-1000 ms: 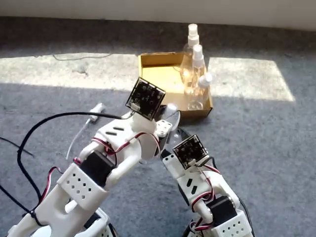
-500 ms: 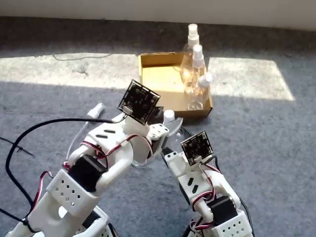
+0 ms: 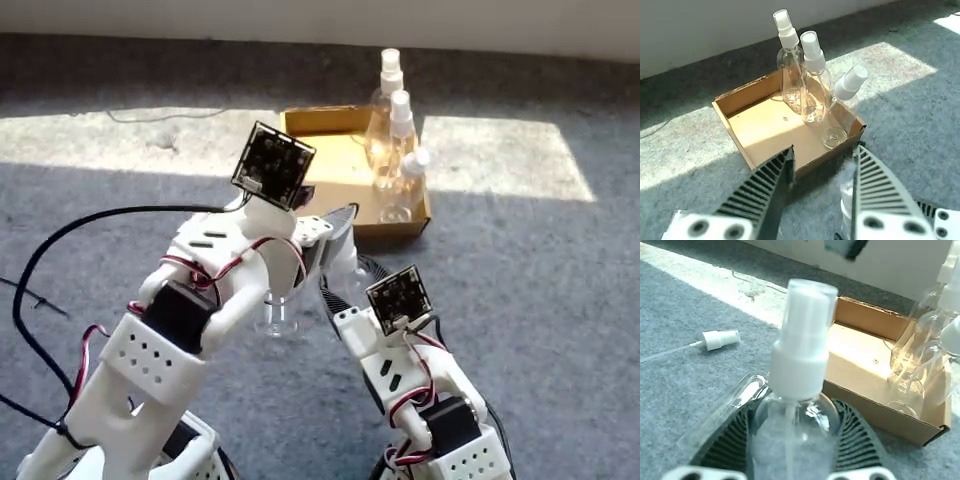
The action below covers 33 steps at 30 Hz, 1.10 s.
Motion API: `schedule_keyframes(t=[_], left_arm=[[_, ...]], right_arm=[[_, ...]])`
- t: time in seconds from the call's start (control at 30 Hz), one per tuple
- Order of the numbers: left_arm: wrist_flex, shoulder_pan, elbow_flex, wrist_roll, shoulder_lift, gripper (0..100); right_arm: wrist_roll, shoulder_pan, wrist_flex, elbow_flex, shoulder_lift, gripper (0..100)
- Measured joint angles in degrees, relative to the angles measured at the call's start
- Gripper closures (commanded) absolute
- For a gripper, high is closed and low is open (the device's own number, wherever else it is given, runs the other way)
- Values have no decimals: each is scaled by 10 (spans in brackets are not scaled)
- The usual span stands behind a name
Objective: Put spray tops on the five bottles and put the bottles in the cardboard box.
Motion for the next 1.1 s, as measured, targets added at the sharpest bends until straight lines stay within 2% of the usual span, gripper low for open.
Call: schedule_keyframes(t=[0.3, 0.5, 0.73, 0.93, 1.1], left_arm=[[-5, -3, 80, -25, -6, 814], [-5, 0, 83, -28, -6, 814], [-5, 37, 75, -32, -5, 814], [10, -36, 2, -54, -73, 811], [75, -75, -28, -86, -185, 777]], right_arm=[[0, 1, 1, 2, 1, 994], [0, 2, 1, 2, 2, 994], [0, 2, -3, 8, 2, 994], [0, 26, -79, 5, 0, 994], [0, 55, -98, -68, 52, 994]])
